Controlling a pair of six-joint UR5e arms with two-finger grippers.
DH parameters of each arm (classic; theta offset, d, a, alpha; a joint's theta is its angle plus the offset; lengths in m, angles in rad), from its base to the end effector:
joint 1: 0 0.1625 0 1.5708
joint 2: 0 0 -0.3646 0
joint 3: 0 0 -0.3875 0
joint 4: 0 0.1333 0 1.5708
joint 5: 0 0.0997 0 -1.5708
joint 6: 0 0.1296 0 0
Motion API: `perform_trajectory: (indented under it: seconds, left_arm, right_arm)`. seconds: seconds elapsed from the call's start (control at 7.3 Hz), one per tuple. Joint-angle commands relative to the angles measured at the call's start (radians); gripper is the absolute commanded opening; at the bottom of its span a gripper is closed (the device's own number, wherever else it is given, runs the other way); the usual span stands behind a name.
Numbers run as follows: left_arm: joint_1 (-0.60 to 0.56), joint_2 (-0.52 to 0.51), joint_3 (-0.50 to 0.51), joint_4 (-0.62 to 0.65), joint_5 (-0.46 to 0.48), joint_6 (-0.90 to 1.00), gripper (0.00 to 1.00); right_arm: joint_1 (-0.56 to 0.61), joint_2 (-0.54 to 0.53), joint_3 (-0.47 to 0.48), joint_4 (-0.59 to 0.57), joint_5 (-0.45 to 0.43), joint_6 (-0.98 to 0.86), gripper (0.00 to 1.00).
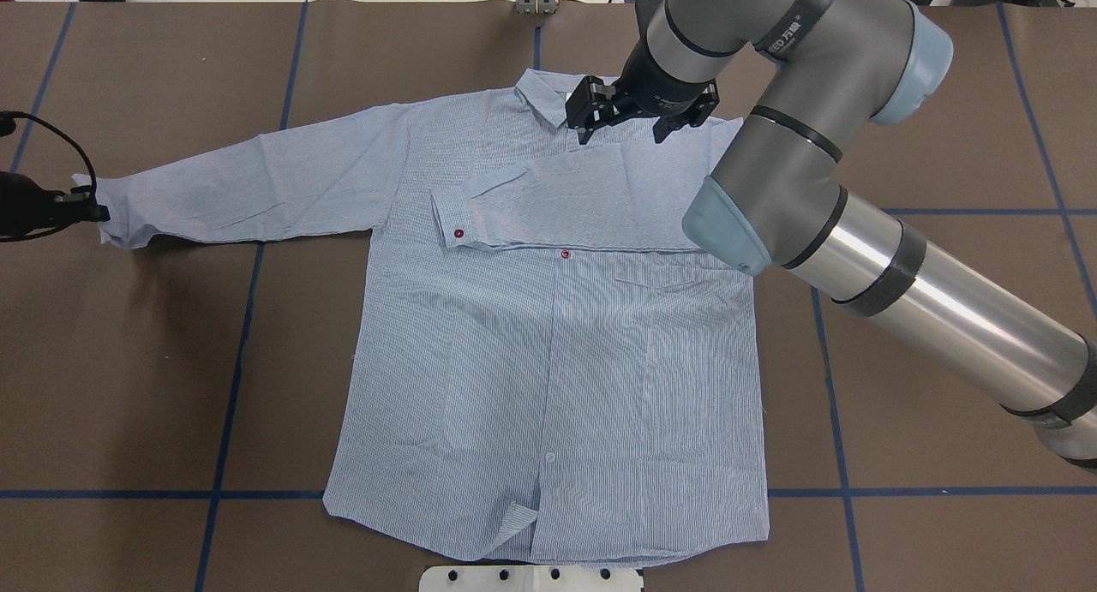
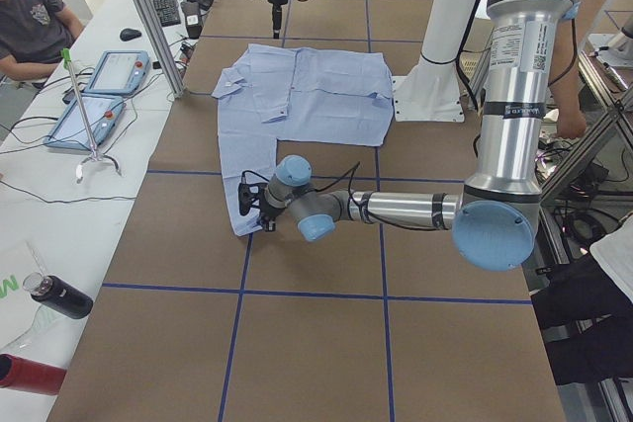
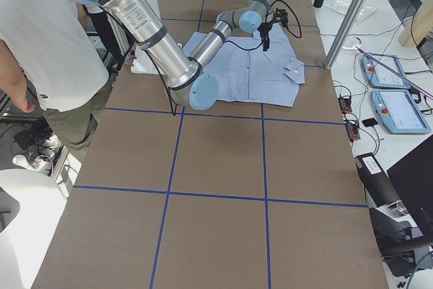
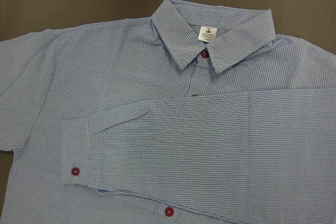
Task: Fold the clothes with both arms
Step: 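Release the sleeve with the right gripper while the left gripper grasps the other cuff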
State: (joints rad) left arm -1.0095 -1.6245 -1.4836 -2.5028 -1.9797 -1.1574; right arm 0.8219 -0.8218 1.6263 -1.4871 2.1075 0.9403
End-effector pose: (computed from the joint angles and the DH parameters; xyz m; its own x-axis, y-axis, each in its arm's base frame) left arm 0.2299 -0.5193 0.5356 0.5491 -0.1808 -0.8160 0.4265 0.9002 0.0876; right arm -0.4045 -0.5337 0.1432 0.5588 -0.1431 0.8169 -0.0371 0.9797 0.1969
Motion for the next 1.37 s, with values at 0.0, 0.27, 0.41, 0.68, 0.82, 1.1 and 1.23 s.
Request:
perform_trajectory:
  seconds: [0.0, 0.27, 0.41, 0.68, 0.82, 1.1, 1.23]
  left_arm:
    - [-0.003, -0.129, -0.180, 0.306, -0.011, 0.002, 0.00]
    - [0.000, -0.382, -0.292, 0.714, -0.005, 0.002, 0.00]
    - [0.005, -0.458, -0.294, 0.776, -0.005, -0.005, 0.00]
    - [0.058, -0.562, -0.271, 0.780, -0.002, -0.018, 0.00]
    - [0.086, -0.609, -0.241, 0.777, -0.004, -0.065, 0.00]
    - [0.144, -0.818, -0.077, 0.776, 0.013, -0.259, 0.00]
    - [0.164, -0.874, -0.023, 0.774, 0.019, -0.306, 0.00]
  right_arm:
    - [0.016, -0.104, 0.096, -0.016, 0.003, 0.000, 1.00]
    - [0.051, -0.184, 0.180, -0.080, 0.008, -0.001, 1.00]
    - [0.063, -0.219, 0.217, -0.126, 0.009, -0.009, 1.00]
    - [0.098, -0.253, 0.300, -0.288, 0.020, -0.020, 1.00]
    - [0.126, -0.282, 0.335, -0.323, 0.038, -0.056, 1.00]
    - [0.186, -0.358, 0.357, -0.326, 0.077, -0.173, 1.00]
    - [0.209, -0.382, 0.356, -0.326, 0.084, -0.214, 1.00]
